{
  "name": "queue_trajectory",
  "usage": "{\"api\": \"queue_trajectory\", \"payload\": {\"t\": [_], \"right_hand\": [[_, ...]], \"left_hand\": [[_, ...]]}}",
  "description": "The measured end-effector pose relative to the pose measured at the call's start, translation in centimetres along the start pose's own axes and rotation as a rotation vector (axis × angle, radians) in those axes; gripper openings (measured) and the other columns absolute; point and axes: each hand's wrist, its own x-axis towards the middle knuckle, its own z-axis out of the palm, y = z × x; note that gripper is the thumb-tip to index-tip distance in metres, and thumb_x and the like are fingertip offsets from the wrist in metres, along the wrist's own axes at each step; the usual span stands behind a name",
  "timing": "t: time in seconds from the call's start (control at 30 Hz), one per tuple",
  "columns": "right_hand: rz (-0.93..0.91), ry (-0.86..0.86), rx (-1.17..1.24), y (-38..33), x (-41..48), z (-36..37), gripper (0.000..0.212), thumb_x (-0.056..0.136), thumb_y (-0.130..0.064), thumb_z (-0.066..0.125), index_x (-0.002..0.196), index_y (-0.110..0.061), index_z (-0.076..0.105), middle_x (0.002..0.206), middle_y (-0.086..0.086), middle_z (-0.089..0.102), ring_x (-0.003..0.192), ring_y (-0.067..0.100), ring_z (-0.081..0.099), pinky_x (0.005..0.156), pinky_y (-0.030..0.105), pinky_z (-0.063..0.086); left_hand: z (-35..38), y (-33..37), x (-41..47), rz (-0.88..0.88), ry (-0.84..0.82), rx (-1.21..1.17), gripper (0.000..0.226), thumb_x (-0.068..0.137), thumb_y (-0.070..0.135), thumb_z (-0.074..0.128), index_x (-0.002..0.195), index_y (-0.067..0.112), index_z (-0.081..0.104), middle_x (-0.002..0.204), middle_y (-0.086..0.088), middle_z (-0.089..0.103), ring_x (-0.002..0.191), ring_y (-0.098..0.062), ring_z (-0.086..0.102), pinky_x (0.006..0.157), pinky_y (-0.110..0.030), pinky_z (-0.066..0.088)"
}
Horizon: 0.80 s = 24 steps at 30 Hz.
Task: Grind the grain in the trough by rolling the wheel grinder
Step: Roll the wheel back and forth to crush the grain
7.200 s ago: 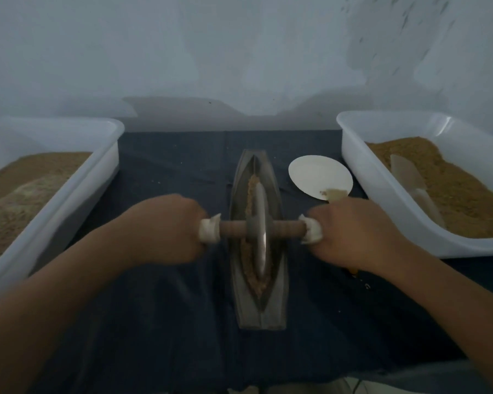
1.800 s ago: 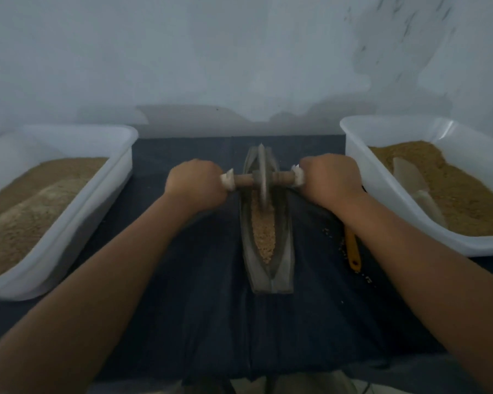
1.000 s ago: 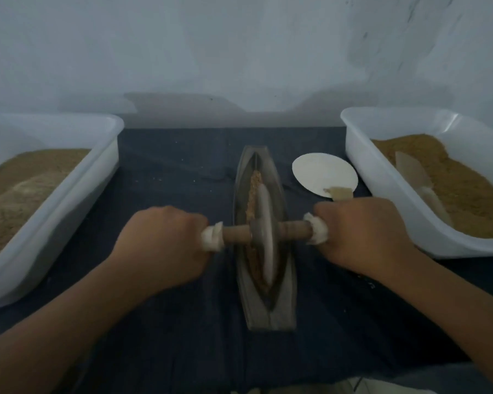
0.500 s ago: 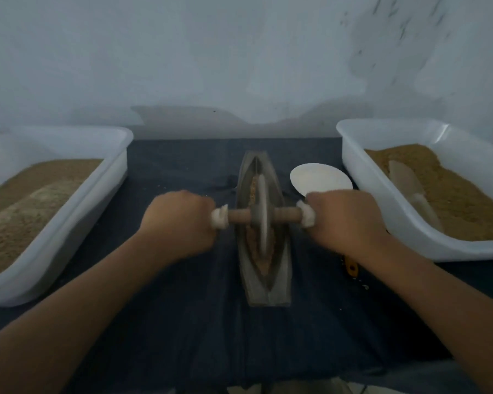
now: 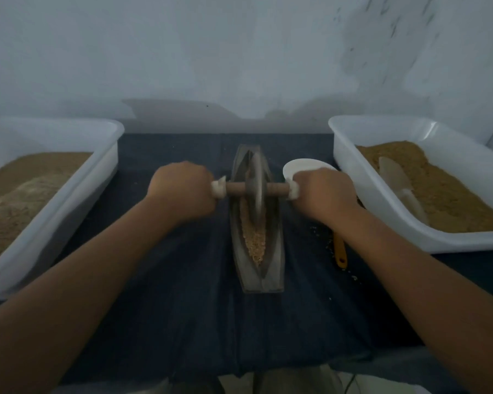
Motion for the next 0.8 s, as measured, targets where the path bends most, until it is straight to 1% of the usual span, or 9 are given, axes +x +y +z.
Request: {"api": "queue_trajectory", "payload": {"t": [0.07,0.13,0.2,0.3,0.43,0.6,0.7,0.73,0.8], "right_hand": [[-0.058,0.116,0.030,-0.1,-4.2,-0.1,0.036,0.092,-0.055,0.039,0.063,-0.035,0.041,0.053,-0.012,0.042,0.045,0.003,0.038,0.044,0.023,0.029],[-0.124,0.181,0.075,0.3,-6.9,-0.3,0.033,0.087,-0.057,0.042,0.062,-0.039,0.030,0.048,-0.015,0.032,0.041,-0.002,0.029,0.040,0.020,0.022],[-0.184,0.178,0.086,0.7,-6.0,-0.1,0.033,0.088,-0.056,0.045,0.062,-0.037,0.037,0.050,-0.014,0.037,0.042,0.000,0.035,0.040,0.023,0.030],[-0.150,0.190,-0.035,0.1,-0.1,-0.1,0.038,0.095,-0.054,0.044,0.068,-0.030,0.055,0.061,-0.010,0.052,0.053,0.015,0.053,0.051,0.031,0.045],[-0.071,0.158,-0.077,-0.4,5.4,-0.1,0.042,0.099,-0.049,0.051,0.066,-0.024,0.055,0.062,-0.007,0.047,0.061,0.026,0.060,0.054,0.030,0.037],[-0.081,0.120,0.007,0.1,-0.6,-0.4,0.041,0.092,-0.055,0.034,0.061,-0.032,0.045,0.055,-0.013,0.042,0.049,0.004,0.041,0.049,0.021,0.022],[-0.173,0.100,0.123,0.5,-5.3,-0.3,0.036,0.086,-0.060,0.036,0.060,-0.035,0.038,0.051,-0.013,0.042,0.044,0.005,0.041,0.043,0.028,0.041],[-0.191,0.071,0.158,0.8,-5.3,-0.3,0.035,0.086,-0.060,0.038,0.061,-0.035,0.038,0.054,-0.013,0.044,0.046,0.006,0.044,0.045,0.030,0.043],[-0.182,0.140,0.090,0.6,-3.6,-0.2,0.037,0.091,-0.053,0.050,0.060,-0.036,0.037,0.053,-0.015,0.038,0.046,-0.001,0.035,0.045,0.021,0.028]], "left_hand": [[0.7,-0.5,-3.8,0.107,0.096,0.030,0.031,0.077,0.055,0.051,0.063,0.027,0.048,0.059,0.010,0.051,0.052,-0.020,0.052,0.051,-0.026,0.036],[1.2,-0.9,-6.3,0.148,0.145,-0.007,0.037,0.075,0.061,0.044,0.057,0.029,0.040,0.050,0.013,0.039,0.041,-0.010,0.034,0.047,-0.020,0.021],[2.2,-1.4,-5.8,0.099,0.098,-0.045,0.041,0.079,0.063,0.044,0.058,0.028,0.043,0.052,0.013,0.043,0.044,-0.010,0.038,0.047,-0.022,0.025],[2.6,-0.9,-0.7,-0.043,0.054,-0.115,0.041,0.086,0.059,0.053,0.064,0.025,0.052,0.068,0.008,0.058,0.063,-0.023,0.058,0.060,-0.032,0.045],[1.6,-0.6,4.1,-0.140,0.020,-0.149,0.042,0.090,0.061,0.056,0.075,0.021,0.059,0.091,-0.006,0.071,0.085,-0.034,0.069,0.071,-0.037,0.053],[1.7,-0.9,-1.6,0.025,0.028,-0.048,0.036,0.086,0.056,0.052,0.065,0.026,0.054,0.067,0.009,0.059,0.061,-0.020,0.060,0.054,-0.029,0.041],[1.5,-1.2,-6.3,0.107,0.107,-0.044,0.039,0.078,0.061,0.050,0.056,0.030,0.043,0.047,0.014,0.041,0.041,-0.005,0.039,0.044,-0.019,0.022],[1.7,-1.3,-6.4,0.110,0.094,-0.057,0.039,0.078,0.061,0.050,0.056,0.029,0.043,0.047,0.014,0.041,0.041,-0.004,0.038,0.044,-0.018,0.022],[1.8,-1.1,-4.7,0.062,-0.006,-0.078,0.038,0.082,0.059,0.052,0.061,0.027,0.051,0.056,0.012,0.051,0.049,-0.009,0.048,0.047,-0.023,0.033]]}}
